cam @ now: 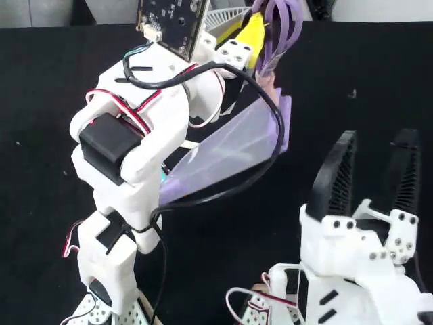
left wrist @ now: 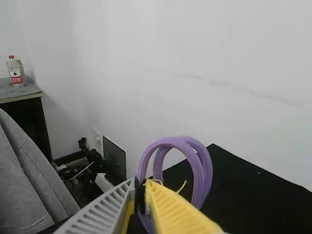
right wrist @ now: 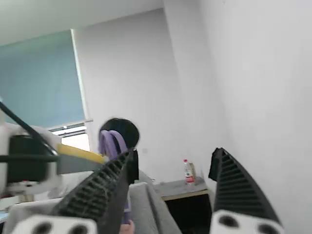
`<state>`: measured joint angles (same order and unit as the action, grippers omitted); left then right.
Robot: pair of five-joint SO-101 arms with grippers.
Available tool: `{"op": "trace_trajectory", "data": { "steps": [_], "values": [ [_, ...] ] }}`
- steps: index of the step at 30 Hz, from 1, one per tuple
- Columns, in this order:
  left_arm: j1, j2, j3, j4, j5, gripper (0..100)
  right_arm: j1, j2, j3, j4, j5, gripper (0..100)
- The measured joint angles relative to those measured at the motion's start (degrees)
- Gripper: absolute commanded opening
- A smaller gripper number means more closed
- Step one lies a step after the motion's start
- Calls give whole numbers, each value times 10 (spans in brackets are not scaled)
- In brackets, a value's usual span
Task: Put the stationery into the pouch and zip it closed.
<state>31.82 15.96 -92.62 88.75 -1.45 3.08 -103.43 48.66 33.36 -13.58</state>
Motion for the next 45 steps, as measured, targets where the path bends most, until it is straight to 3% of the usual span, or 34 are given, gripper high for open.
{"op": "trace_trajectory", "data": {
  "steps": [8,18,28,35,45],
  "values": [
    [0,0,0,3,0,28,-134,119,-51,-33,38,230],
    [-1,0,0,3,0,28,-173,312,-115,-77,41,230],
    [28,-2,0,5,-1,28,-175,331,-116,-95,45,227],
    [45,-3,0,5,-1,28,-121,342,-116,-114,47,224],
    [53,-2,0,5,-1,29,-86,374,-116,-116,47,11]
  ]
}}
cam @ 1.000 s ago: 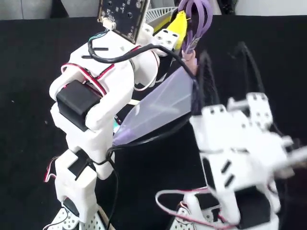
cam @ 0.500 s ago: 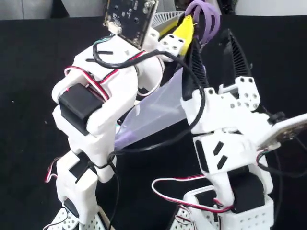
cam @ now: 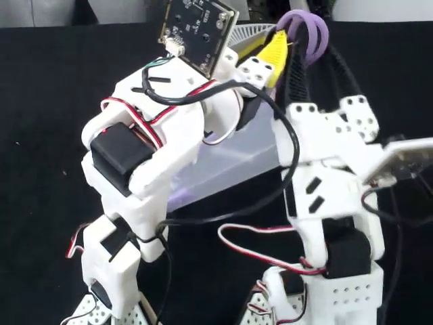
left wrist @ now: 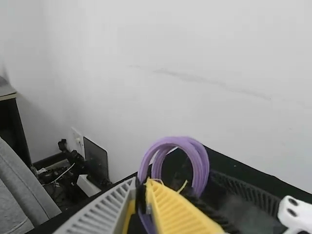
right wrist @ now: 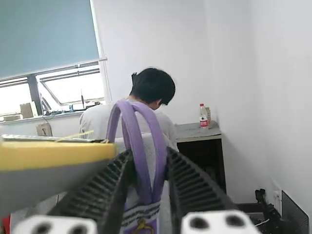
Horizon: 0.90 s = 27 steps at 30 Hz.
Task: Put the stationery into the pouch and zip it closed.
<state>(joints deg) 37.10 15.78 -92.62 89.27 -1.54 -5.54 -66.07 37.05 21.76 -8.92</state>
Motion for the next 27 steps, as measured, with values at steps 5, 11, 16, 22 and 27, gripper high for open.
{"op": "trace_trajectory", "data": {
  "steps": [5,11,16,22,27],
  "values": [
    [-5,0,0,0,0,33,1,0,1,0,0,11],
    [-54,0,-4,-4,0,73,1,1,-40,4,0,11],
    [-83,4,-10,19,0,215,1,6,-42,6,2,11],
    [-55,-13,-11,55,1,216,1,20,-47,6,2,11],
    [-1,-52,-11,57,-2,216,4,89,-75,0,30,11]
  ]
}}
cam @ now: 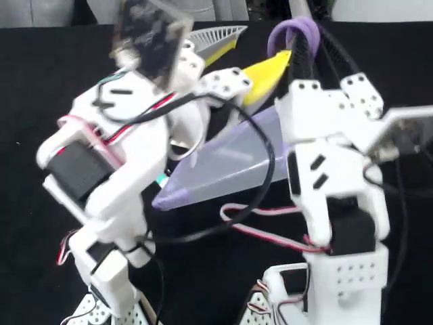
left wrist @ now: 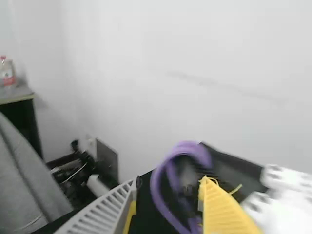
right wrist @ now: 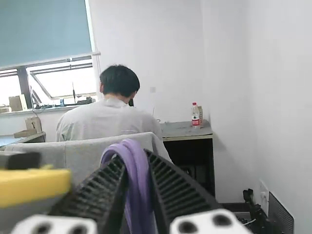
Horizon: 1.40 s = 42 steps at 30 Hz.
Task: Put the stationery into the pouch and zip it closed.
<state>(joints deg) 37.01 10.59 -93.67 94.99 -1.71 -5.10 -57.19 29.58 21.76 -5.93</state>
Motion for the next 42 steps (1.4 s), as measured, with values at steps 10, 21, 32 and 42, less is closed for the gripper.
{"op": "trace_trajectory", "data": {
  "steps": [10,21,32,42],
  "values": [
    [84,-113,-1,54,2,216,0,96,-91,42,77,11],
    [18,-376,204,57,4,217,-1,163,-325,241,105,11],
    [2,-716,819,25,-98,221,-25,230,-465,317,112,11],
    [-4,-1076,1452,-261,-142,220,-166,353,-683,452,159,11]
  ]
}}
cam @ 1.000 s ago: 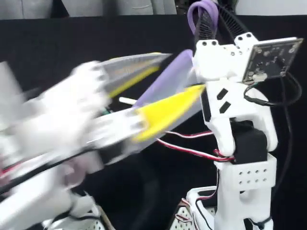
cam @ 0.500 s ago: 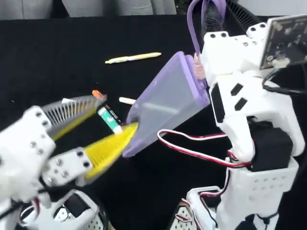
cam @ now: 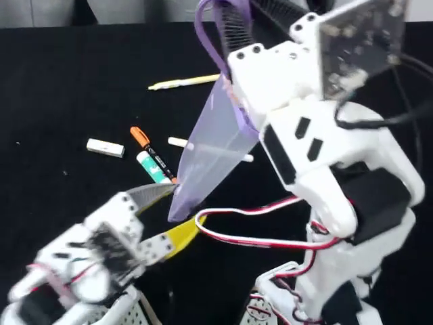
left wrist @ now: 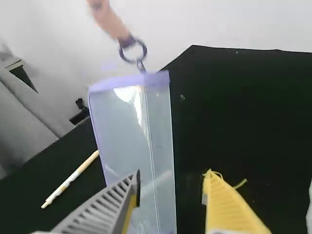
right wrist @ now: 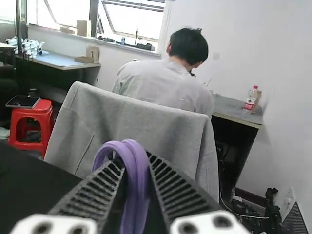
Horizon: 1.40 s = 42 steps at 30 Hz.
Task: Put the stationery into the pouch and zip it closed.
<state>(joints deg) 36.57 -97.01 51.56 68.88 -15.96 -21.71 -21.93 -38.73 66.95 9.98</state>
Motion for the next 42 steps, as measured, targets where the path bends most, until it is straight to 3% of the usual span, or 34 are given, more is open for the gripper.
{"op": "trace_trajectory", "data": {
  "steps": [5,18,26,42],
  "values": [
    [-1,-49,195,-120,-1,216,-21,45,-54,55,0,11],
    [-1,-16,249,-292,-1,171,-124,59,-58,69,2,11],
    [-83,-17,326,-433,-1,170,-170,59,-58,79,2,11],
    [-153,-16,351,-460,-3,170,-208,59,-70,82,3,11]
  ]
}}
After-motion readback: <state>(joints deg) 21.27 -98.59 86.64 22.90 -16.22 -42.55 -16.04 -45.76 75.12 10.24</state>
